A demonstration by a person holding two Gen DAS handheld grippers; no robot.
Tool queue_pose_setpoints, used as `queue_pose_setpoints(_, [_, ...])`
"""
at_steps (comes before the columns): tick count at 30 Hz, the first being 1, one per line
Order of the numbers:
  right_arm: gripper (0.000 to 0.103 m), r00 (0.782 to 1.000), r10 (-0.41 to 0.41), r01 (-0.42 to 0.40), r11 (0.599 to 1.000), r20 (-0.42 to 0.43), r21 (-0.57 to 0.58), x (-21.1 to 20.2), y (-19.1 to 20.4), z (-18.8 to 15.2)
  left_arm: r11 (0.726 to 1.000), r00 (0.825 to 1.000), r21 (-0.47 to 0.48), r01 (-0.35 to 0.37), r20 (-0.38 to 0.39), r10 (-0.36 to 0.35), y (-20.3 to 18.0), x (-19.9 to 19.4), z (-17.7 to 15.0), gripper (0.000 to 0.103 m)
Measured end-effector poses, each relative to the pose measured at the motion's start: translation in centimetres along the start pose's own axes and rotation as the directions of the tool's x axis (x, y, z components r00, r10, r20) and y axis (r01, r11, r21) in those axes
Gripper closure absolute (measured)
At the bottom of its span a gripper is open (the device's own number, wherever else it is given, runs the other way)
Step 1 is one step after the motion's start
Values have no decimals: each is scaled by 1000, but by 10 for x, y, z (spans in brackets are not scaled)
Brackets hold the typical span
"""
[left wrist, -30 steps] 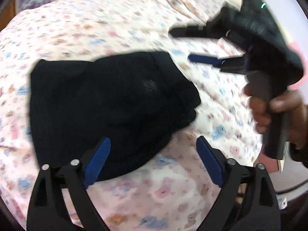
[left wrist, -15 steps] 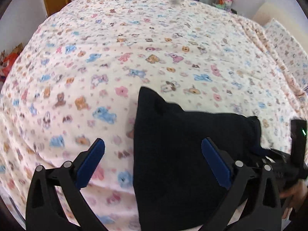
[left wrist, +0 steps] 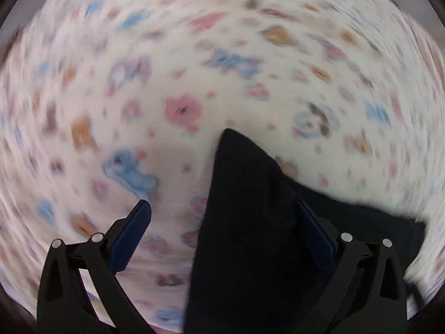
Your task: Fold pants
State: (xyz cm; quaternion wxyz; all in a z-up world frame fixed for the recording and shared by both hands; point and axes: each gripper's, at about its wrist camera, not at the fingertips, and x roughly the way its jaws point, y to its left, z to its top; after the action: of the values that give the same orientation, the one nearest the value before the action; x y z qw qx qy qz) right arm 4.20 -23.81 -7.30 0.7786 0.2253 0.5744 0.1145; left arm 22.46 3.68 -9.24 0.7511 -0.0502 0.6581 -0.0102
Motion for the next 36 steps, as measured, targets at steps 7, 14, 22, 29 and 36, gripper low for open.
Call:
queue_pose_setpoints(7, [15,998,43,-41,999,38,-35,-26,7,1,975,963,219,33,254,-90,-15,-79,-49,2])
queue_pose_setpoints(14, [15,992,21,-5,993,128,-122,-46,26,-14,957,932,285,-49,357,-59,-33,-111,-120,2])
queue_pose_setpoints(22, [15,978,-191,205,951,85,-233,-11,26,-41,967,962,167,-191,228,150,-41,-44,-152,2])
queue_pose_setpoints(29, [10,963,-238,266,906,124,-330,0,31,-52,956,957,188,-225,225,182,-46,-29,-154,2])
queue_pose_setpoints(36, [10,971,-200,230,930,132,-287,-20,30,-36,931,953,258,-256,229,199,-48,-41,-149,2])
